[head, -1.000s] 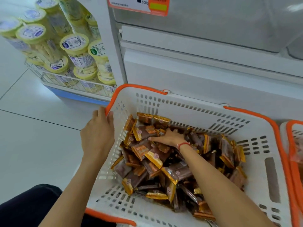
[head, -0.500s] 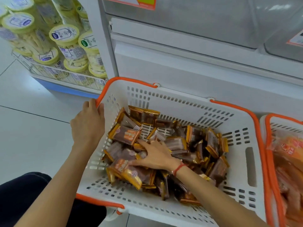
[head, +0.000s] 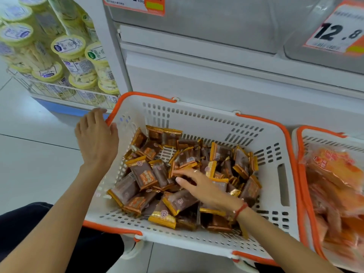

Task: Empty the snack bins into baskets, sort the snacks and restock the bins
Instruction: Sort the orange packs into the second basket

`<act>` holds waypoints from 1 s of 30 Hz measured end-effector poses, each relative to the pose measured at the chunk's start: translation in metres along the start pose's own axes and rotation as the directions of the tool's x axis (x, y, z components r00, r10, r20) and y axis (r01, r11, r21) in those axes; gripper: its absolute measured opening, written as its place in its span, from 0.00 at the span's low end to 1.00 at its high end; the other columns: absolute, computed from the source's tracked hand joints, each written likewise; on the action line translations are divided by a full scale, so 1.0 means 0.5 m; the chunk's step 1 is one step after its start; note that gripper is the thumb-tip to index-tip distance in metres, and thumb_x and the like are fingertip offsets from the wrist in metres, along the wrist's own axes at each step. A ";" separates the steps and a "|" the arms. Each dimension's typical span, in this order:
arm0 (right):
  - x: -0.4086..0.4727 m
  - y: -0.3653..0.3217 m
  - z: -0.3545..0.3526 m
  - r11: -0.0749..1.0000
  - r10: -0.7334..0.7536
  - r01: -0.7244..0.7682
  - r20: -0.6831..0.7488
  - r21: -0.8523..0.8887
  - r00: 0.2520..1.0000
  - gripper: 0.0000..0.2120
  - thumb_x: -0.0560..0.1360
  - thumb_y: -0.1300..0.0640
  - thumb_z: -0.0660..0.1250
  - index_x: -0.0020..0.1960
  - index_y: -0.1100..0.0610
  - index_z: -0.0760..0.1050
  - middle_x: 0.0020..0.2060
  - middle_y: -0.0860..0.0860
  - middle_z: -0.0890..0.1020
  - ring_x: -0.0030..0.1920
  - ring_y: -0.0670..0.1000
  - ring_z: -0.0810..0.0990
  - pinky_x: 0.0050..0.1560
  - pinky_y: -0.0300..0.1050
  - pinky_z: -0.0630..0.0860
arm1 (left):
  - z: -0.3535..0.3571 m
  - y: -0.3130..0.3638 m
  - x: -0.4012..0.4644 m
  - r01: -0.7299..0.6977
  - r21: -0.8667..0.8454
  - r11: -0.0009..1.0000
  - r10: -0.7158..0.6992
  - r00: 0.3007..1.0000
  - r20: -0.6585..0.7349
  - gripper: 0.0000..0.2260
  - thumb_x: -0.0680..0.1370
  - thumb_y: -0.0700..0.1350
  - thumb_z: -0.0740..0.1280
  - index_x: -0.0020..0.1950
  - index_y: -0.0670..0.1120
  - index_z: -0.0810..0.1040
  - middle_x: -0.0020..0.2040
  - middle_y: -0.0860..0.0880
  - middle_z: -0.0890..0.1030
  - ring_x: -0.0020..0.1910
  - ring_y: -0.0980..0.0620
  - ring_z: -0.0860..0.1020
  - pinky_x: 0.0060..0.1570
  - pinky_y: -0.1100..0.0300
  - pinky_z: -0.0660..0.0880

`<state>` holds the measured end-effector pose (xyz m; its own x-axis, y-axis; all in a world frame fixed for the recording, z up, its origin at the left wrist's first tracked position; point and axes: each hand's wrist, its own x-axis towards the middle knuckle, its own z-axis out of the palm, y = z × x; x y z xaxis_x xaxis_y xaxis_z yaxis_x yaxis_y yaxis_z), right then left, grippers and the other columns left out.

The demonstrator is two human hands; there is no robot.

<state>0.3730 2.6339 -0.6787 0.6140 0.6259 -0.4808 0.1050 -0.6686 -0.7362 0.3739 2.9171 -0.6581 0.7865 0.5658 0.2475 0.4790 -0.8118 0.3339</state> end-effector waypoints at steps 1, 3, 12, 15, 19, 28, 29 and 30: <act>-0.016 0.012 -0.036 0.996 -0.047 0.035 -0.169 -0.076 0.984 0.15 0.81 0.47 0.59 0.66 0.46 0.74 0.65 0.44 0.75 0.67 0.46 0.70 0.68 0.48 0.66 | -0.003 0.021 -0.004 -0.056 -0.048 0.997 0.054 0.997 -0.046 0.16 0.79 0.44 0.63 0.66 0.42 0.71 0.66 0.42 0.74 0.65 0.39 0.69 0.63 0.43 0.64; -0.059 0.053 -0.112 0.914 -0.201 -0.030 -0.515 -0.406 0.834 0.13 0.80 0.54 0.60 0.61 0.49 0.78 0.59 0.47 0.79 0.63 0.50 0.73 0.67 0.48 0.66 | 0.000 0.100 -0.031 -0.257 -0.174 0.951 0.252 0.966 -0.047 0.16 0.78 0.46 0.65 0.65 0.44 0.73 0.68 0.44 0.72 0.67 0.42 0.68 0.66 0.45 0.64; -0.218 0.231 -0.207 0.534 -0.134 -0.577 -0.736 -0.618 0.663 0.30 0.76 0.64 0.62 0.77 0.58 0.60 0.76 0.55 0.61 0.77 0.59 0.57 0.74 0.60 0.54 | 0.193 0.448 -0.304 -0.883 -0.454 0.118 0.781 -0.201 0.592 0.39 0.71 0.70 0.64 0.76 0.51 0.64 0.78 0.49 0.59 0.78 0.46 0.48 0.73 0.34 0.42; -0.212 0.230 -0.211 0.543 -0.092 -0.582 -0.732 -0.606 0.676 0.32 0.75 0.64 0.64 0.77 0.58 0.59 0.77 0.54 0.60 0.77 0.60 0.55 0.73 0.59 0.59 | 0.221 0.464 -0.347 -0.903 -0.311 0.296 0.690 -0.023 0.723 0.37 0.72 0.65 0.67 0.77 0.55 0.59 0.79 0.51 0.55 0.79 0.46 0.43 0.67 0.25 0.38; -0.214 0.236 -0.209 0.563 -0.100 -0.565 -0.728 -0.603 0.678 0.29 0.75 0.66 0.63 0.75 0.59 0.63 0.77 0.55 0.60 0.77 0.60 0.55 0.73 0.60 0.61 | 0.231 0.437 -0.326 -0.881 -0.233 0.412 0.730 0.166 0.663 0.33 0.74 0.51 0.70 0.76 0.57 0.60 0.78 0.51 0.56 0.78 0.46 0.44 0.67 0.25 0.41; -0.214 0.224 -0.210 0.539 -0.087 -0.574 -0.718 -0.617 0.690 0.28 0.73 0.66 0.64 0.73 0.61 0.66 0.76 0.57 0.61 0.76 0.63 0.57 0.70 0.64 0.63 | 0.164 0.065 -0.099 -0.686 0.073 0.724 0.446 0.546 0.709 0.28 0.78 0.48 0.67 0.76 0.59 0.62 0.76 0.55 0.63 0.77 0.46 0.55 0.71 0.37 0.59; -0.214 0.222 -0.212 0.533 -0.084 -0.577 -0.717 -0.618 0.692 0.28 0.73 0.66 0.63 0.72 0.61 0.67 0.76 0.57 0.62 0.76 0.63 0.57 0.70 0.65 0.63 | 0.153 0.039 -0.092 -0.635 0.062 0.770 0.404 0.561 0.723 0.27 0.79 0.49 0.66 0.76 0.58 0.63 0.76 0.55 0.63 0.77 0.46 0.56 0.71 0.40 0.60; -0.215 0.220 -0.213 0.527 -0.080 -0.580 -0.716 -0.621 0.694 0.27 0.73 0.66 0.63 0.72 0.61 0.68 0.76 0.57 0.62 0.75 0.63 0.57 0.70 0.65 0.62 | 0.142 0.027 -0.090 -0.584 0.053 0.810 0.366 0.574 0.733 0.25 0.79 0.51 0.65 0.76 0.58 0.63 0.76 0.54 0.63 0.76 0.46 0.57 0.71 0.42 0.61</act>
<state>0.4018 2.4503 -0.6576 0.9775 0.2005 0.0661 0.1854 -0.9649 0.1862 0.3726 2.8703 -0.7296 0.9123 -0.0780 -0.4021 -0.0507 -0.9957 0.0781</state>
